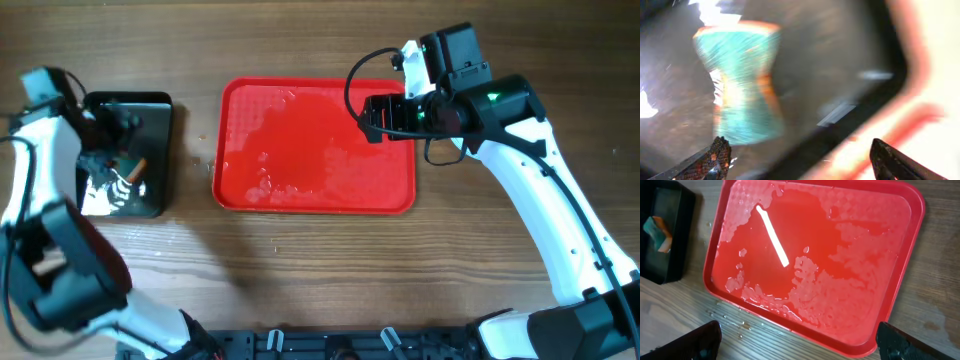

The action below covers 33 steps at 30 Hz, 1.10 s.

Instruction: Clean dirty plates on tray and stack at the side

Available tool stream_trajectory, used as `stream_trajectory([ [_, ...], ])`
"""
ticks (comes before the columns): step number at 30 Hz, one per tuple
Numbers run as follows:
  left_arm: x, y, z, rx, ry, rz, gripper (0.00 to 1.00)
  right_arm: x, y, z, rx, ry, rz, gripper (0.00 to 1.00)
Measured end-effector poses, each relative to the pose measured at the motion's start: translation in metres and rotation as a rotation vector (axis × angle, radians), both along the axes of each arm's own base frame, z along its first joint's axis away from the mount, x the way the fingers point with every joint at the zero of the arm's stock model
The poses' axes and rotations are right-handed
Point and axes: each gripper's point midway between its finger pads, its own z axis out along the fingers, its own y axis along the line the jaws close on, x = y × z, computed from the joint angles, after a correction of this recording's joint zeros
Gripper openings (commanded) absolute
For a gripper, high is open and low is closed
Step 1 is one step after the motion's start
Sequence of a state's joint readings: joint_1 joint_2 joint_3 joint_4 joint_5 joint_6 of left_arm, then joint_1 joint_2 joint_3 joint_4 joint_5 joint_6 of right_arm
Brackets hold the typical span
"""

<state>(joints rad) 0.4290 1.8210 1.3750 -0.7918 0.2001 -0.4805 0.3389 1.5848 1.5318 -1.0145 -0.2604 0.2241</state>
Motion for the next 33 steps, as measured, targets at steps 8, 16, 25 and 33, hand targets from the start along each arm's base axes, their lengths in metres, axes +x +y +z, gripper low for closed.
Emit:
stream_trajectory([
  [8,-0.001,-0.006,0.078,0.085,-0.159,-0.017,0.90,0.000,0.000,0.000,0.001,0.001,0.001,1.00],
  [16,0.019,-0.109,0.090,-0.297,-0.324,-0.380,0.83,0.000,0.002,0.001,0.012,-0.002,0.006,1.00],
  [25,-0.009,-0.265,0.020,0.023,-0.092,-0.807,0.69,0.000,0.003,0.002,0.019,-0.001,0.010,1.00],
  [33,-0.008,-0.310,-0.071,0.167,0.046,-0.862,0.56,0.000,0.003,0.001,0.019,0.000,0.010,1.00],
])
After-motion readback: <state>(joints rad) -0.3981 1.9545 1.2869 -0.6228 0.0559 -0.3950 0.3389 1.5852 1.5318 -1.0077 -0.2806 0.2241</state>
